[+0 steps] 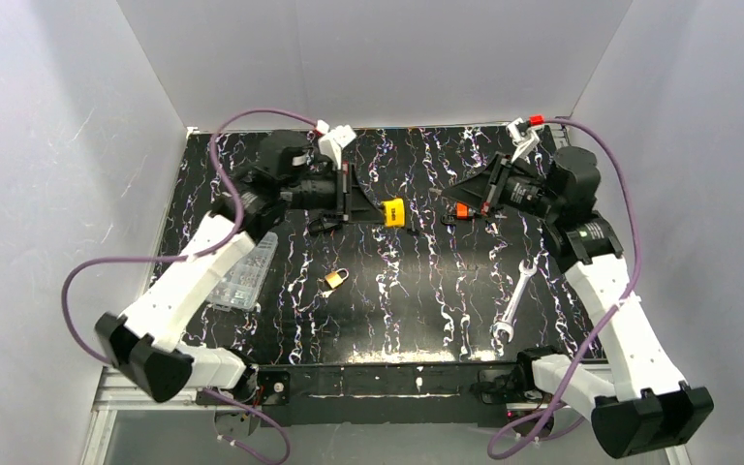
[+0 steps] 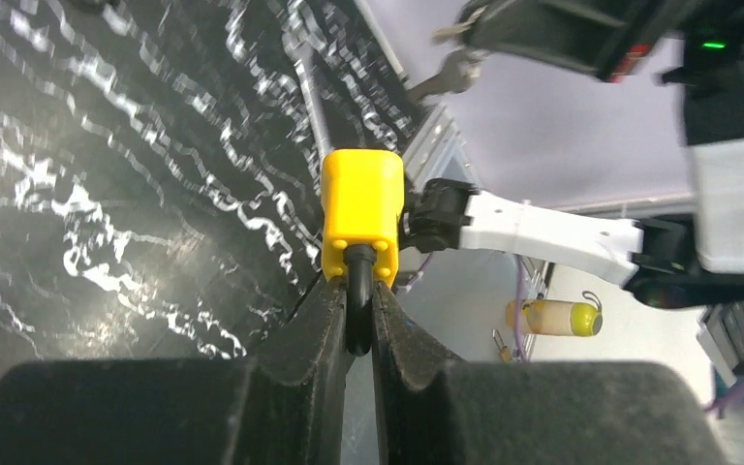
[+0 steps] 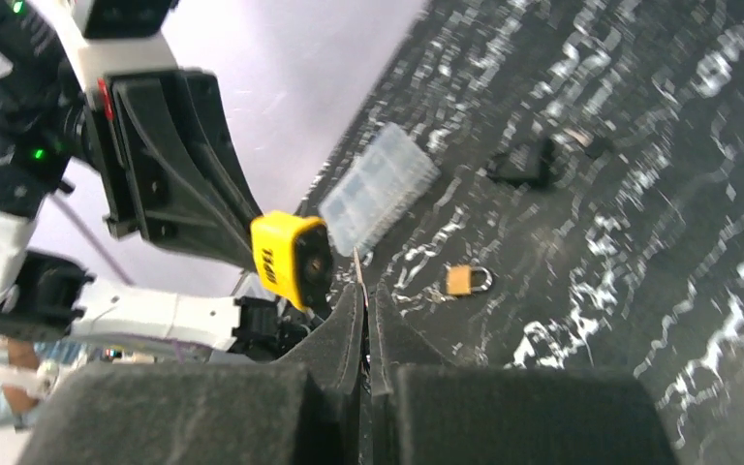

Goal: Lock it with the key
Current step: Place the lock at the center of the board.

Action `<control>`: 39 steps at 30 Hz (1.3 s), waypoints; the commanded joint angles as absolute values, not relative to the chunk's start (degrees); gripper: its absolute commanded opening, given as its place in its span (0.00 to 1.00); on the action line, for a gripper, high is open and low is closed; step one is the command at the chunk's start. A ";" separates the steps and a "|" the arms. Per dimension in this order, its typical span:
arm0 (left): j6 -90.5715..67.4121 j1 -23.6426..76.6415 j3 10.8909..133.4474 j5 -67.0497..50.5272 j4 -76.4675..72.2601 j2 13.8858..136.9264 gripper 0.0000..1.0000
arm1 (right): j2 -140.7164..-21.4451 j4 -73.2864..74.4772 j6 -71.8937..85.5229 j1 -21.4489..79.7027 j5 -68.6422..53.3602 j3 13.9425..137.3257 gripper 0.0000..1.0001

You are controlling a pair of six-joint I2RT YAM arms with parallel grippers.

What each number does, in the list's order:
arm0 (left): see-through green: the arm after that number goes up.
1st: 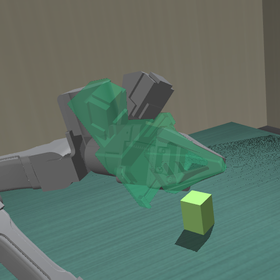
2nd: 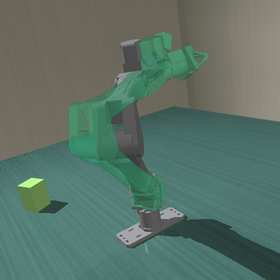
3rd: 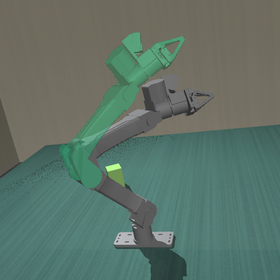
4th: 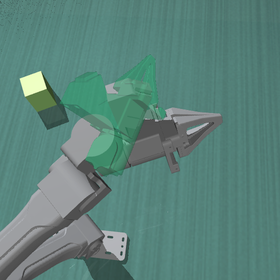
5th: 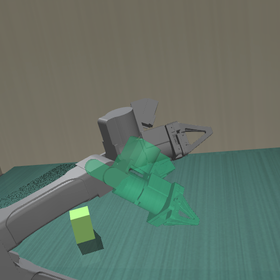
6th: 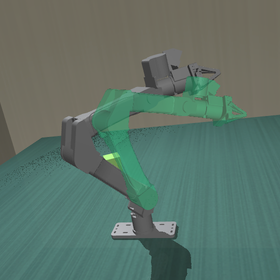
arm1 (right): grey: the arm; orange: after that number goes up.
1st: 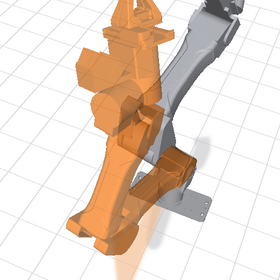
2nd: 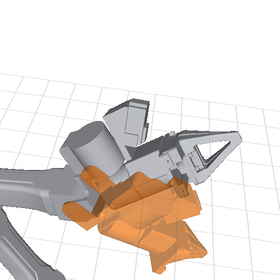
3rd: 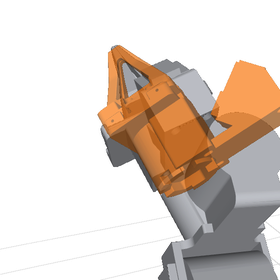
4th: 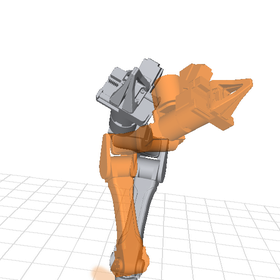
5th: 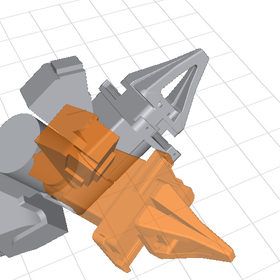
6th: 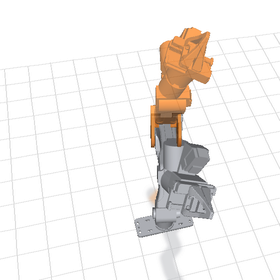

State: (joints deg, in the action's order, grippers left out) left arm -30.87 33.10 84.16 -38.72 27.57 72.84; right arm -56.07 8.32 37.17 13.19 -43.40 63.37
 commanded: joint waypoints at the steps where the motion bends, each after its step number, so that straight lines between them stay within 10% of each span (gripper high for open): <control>1: -34.92 32.94 78.80 -36.78 25.41 78.90 0.00 | -60.63 17.41 34.30 13.54 -34.02 63.34 0.01; 14: -41.72 32.96 71.69 -36.80 6.73 113.03 0.00 | -90.04 12.14 38.03 22.85 -20.95 60.07 0.01; 30: -40.34 25.70 85.71 -31.76 14.34 123.83 0.00 | -101.73 13.84 37.56 23.20 -17.81 67.08 0.01; 39: -37.38 24.65 88.45 -29.27 20.25 124.66 0.56 | -107.47 14.24 39.11 23.03 -18.45 73.39 0.01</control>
State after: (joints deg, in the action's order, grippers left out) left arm -40.27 25.19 87.00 -32.88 15.42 124.92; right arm -105.56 14.04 38.13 23.00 -17.96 70.17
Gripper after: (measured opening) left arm 0.465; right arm 0.042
